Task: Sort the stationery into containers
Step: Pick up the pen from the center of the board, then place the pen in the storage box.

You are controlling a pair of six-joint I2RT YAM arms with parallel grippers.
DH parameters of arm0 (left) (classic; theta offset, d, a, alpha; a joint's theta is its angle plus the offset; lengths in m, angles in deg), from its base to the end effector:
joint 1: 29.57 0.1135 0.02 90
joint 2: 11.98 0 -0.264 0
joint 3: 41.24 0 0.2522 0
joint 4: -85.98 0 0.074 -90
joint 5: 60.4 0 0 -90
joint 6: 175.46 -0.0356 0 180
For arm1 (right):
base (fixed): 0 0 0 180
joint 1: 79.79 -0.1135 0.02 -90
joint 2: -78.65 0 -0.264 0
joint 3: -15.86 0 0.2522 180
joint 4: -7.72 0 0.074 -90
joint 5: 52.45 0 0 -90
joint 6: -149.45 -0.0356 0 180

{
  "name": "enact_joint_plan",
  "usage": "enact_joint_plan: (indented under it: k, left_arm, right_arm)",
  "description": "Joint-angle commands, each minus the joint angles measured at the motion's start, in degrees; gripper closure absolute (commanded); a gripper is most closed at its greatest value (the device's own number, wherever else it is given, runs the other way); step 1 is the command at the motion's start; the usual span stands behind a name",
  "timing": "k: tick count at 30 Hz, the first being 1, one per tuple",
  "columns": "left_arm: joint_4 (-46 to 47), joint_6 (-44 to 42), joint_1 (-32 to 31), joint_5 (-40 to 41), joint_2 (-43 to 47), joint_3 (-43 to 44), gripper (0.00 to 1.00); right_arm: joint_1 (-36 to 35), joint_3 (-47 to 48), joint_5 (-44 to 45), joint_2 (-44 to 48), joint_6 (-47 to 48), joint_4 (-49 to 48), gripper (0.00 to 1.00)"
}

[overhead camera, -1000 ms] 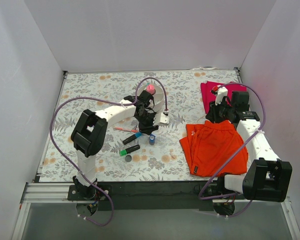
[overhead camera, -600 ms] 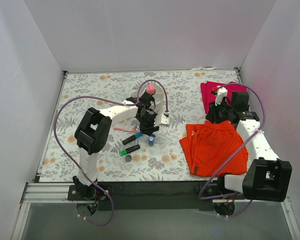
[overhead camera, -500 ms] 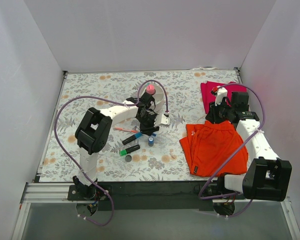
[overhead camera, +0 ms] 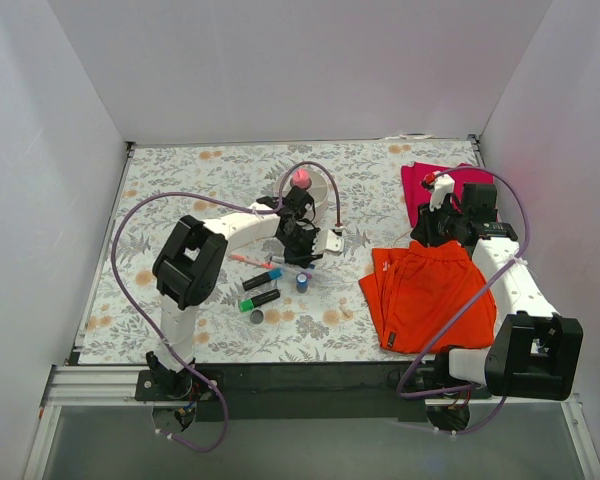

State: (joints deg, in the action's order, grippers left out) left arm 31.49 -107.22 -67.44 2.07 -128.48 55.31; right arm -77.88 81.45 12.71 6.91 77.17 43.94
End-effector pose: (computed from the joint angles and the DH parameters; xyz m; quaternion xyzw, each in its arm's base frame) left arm 0.3082 -0.2605 0.1620 0.5064 0.8189 -0.2518 0.0972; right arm 0.2669 0.0061 0.2655 -0.2089 0.8730 0.1267 0.4221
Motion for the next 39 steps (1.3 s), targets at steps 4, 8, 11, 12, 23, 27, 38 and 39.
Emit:
enact_joint_plan:
  k: [4, 8, 11, 12, 23, 27, 38, 39]
  left_arm:
    - [-6.7, 0.8, -0.5, -0.2, -4.9, 5.3, 1.0]
    - [-6.3, 3.8, -0.5, -3.7, -0.1, 9.6, 1.0]
    - [-3.9, 7.5, 0.1, -5.1, 2.2, 15.8, 1.0]
    - [-3.2, 8.5, 0.2, -5.9, 3.0, 18.2, 1.0]
    - [48.9, 57.7, 13.6, -13.1, 13.6, 20.4, 1.0]
    - [73.6, 65.9, 15.6, -0.4, 18.2, 4.8, 1.0]
    - [86.4, 74.9, 21.2, 7.2, 7.7, 0.3, 1.0]
    - [87.2, 74.9, 21.4, 7.1, 6.1, 0.4, 1.0]
  right_arm:
    - [0.4, 0.5, -0.6, -0.2, -0.1, -1.5, 0.68]
    - [0.7, 2.2, 0.6, -0.6, 0.5, -0.6, 0.69]
    - [1.0, 3.9, 1.0, -1.0, 0.7, 0.0, 0.69]
    - [1.1, 4.5, 1.2, -1.2, 0.7, 0.2, 0.69]
    - [1.1, 9.9, 3.2, -5.4, 2.2, 2.1, 0.69]
    - [1.1, 11.0, 3.7, -6.9, 2.1, 1.5, 0.69]
    - [1.1, 12.6, 7.0, -8.6, 2.0, 4.1, 0.69]
    - [1.1, 12.3, 7.2, -8.4, 2.0, 4.2, 0.69]
